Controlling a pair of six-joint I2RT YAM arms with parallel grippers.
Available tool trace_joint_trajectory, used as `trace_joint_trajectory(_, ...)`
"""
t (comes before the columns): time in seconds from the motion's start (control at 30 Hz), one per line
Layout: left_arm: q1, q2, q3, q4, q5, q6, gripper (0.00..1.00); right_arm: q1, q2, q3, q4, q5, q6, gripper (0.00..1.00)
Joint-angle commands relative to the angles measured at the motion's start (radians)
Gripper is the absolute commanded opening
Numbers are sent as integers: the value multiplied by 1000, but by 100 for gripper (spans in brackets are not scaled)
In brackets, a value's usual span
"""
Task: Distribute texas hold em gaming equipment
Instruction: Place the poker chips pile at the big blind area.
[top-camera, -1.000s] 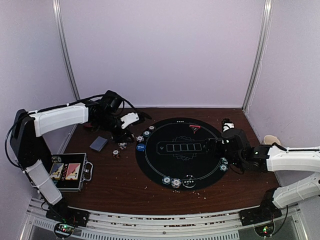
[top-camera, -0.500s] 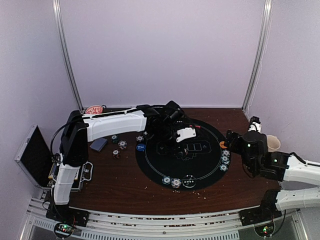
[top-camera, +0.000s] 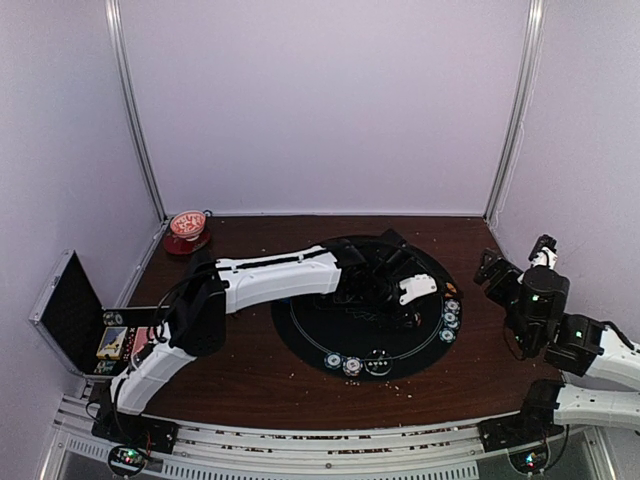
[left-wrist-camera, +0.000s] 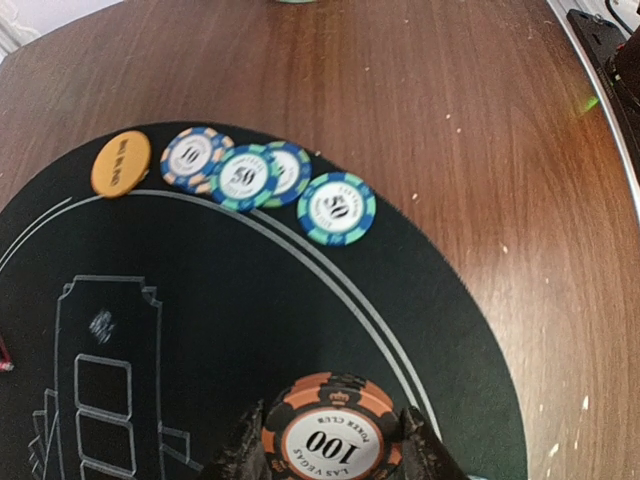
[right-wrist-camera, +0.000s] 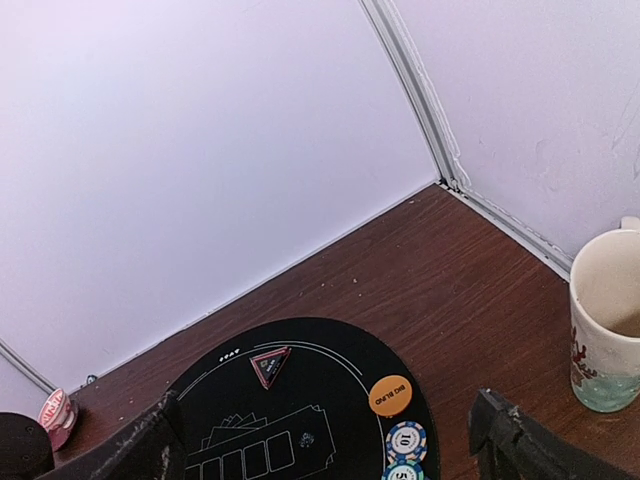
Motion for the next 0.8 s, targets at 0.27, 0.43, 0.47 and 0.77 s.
trace_joint_trajectory(0.27, -53, 181, 205, 97, 43, -91, 24, -1, -37, -12, -13, -18, 7, 100)
trace_joint_trajectory(0.43, -65, 238, 260, 102, 50, -109, 24, -1, -43, -13, -6, -32, 3, 100)
trace_joint_trajectory(0.47, -65, 246, 269, 105, 44, -112, 24, -1, -45, -14, -3, -35, 1, 100)
trace_joint_trajectory(0.77, -65, 283, 288, 123, 30, -120, 24, -1, -45, -16, 10, -46, -10, 100)
